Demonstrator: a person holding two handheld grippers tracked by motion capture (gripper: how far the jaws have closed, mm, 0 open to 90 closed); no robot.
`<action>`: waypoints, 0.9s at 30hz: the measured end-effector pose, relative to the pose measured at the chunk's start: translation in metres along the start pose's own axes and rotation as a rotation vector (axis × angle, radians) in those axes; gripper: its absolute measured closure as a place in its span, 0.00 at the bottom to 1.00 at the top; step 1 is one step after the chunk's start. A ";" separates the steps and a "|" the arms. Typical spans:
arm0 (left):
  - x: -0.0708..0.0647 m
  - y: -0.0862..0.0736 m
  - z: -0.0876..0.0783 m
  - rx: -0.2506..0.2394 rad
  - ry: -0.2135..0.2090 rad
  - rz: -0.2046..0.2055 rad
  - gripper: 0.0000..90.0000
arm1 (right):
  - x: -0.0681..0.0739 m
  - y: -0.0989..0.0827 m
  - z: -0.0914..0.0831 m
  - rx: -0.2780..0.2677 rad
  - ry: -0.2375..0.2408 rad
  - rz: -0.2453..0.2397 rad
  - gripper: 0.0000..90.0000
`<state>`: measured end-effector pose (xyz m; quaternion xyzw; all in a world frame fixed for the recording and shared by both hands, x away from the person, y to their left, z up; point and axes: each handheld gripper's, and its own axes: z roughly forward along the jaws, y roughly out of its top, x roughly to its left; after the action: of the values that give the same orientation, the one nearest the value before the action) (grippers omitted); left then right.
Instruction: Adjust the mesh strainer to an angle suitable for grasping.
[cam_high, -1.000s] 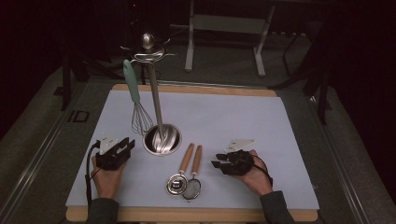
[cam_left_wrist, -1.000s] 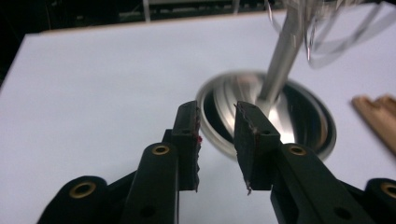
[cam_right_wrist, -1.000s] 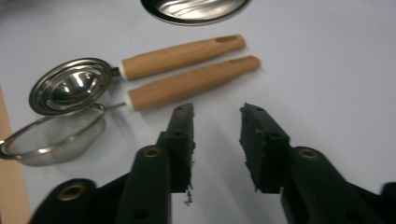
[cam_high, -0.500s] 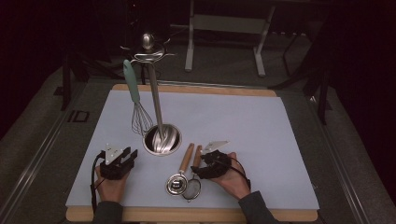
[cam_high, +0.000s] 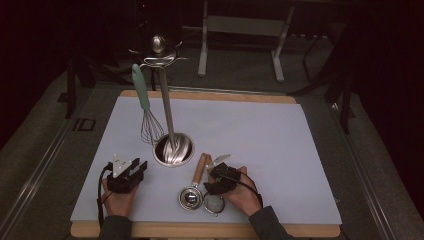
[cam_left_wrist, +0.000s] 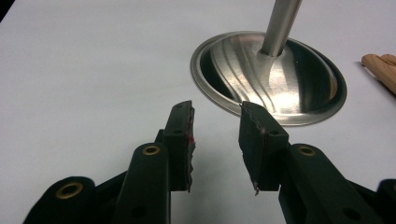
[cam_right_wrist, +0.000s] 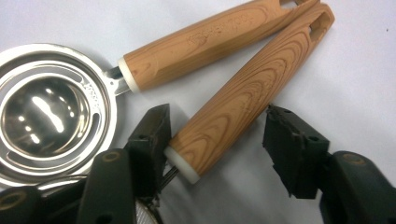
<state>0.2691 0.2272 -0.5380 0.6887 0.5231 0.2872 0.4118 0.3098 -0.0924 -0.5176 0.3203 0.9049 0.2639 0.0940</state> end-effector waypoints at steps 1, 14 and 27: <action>0.000 0.000 0.000 -0.001 0.000 0.000 0.73 | -0.001 0.000 -0.001 0.006 0.006 0.005 0.51; 0.000 0.000 0.000 -0.001 -0.003 0.001 0.72 | -0.021 0.000 -0.009 0.041 0.015 0.074 0.73; 0.000 0.000 0.000 0.001 -0.005 0.001 0.72 | -0.050 -0.002 -0.021 0.103 -0.066 0.040 0.79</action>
<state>0.2695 0.2271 -0.5382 0.6899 0.5220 0.2855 0.4124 0.3404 -0.1346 -0.5009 0.3514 0.9071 0.2080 0.1020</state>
